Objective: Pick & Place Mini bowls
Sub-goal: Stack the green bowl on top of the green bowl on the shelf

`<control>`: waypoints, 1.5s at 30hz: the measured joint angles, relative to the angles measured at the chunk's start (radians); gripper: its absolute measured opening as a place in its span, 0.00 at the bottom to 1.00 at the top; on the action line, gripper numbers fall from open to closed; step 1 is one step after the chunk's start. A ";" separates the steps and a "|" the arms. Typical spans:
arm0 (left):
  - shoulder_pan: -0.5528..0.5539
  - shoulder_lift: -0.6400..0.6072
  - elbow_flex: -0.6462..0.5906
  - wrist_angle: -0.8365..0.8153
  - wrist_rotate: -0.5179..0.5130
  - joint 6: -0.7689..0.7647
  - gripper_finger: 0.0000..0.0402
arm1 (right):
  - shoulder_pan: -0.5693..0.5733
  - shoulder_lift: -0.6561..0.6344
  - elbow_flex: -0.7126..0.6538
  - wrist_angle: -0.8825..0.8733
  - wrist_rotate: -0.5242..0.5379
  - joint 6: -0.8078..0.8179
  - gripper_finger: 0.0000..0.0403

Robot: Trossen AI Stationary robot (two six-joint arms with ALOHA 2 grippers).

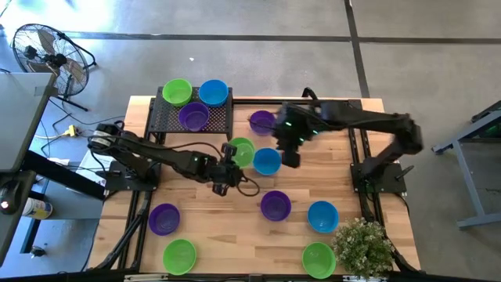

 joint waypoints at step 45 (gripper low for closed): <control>0.893 -0.242 0.393 -0.713 0.309 -0.227 0.00 | 0.027 -0.675 -1.065 1.111 0.330 -0.149 0.00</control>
